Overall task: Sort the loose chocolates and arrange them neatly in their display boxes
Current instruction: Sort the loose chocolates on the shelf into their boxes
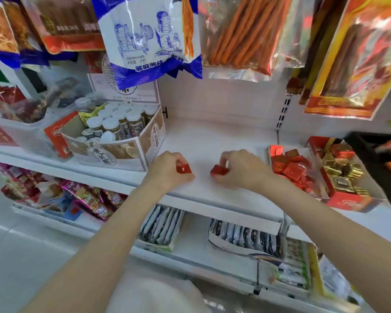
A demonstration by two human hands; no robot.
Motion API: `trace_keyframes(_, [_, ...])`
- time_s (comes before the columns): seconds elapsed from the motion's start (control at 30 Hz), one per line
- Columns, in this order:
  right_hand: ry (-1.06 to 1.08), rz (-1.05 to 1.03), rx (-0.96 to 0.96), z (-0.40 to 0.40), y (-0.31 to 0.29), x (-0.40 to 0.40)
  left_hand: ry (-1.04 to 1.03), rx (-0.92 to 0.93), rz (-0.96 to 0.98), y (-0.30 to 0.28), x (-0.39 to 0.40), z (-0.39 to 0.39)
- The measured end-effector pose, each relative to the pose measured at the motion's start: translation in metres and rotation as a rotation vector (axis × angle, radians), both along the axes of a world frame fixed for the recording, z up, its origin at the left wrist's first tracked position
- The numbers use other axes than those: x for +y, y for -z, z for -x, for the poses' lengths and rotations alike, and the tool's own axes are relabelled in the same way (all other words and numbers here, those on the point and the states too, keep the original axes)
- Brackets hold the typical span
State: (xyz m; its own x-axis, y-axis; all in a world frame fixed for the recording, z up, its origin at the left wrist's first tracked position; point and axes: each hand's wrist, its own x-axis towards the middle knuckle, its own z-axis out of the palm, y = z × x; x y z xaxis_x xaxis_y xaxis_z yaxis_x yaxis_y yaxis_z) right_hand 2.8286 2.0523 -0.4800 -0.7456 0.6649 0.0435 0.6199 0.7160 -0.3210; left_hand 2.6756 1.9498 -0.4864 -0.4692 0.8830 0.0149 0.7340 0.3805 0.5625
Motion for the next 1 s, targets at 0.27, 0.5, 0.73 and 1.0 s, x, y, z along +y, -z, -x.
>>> trace_keyframes(0.27, [0.438,-0.071,0.065,-0.106,-0.020,0.050,0.167,0.032,-0.096,-0.009,0.028,-0.076])
trace_keyframes(0.5, [0.637,0.232,0.589,-0.148,-0.039,0.067,0.253,0.041,-0.162,-0.015,0.056,-0.120])
trace_keyframes(0.73, [0.593,0.297,0.602,-0.185,-0.032,0.078,0.351,0.060,-0.208,-0.018,0.077,-0.163])
trace_keyframes(1.0, [0.542,0.004,0.382,-0.183,-0.011,0.089,0.465,0.084,-0.178,-0.010,0.085,-0.179])
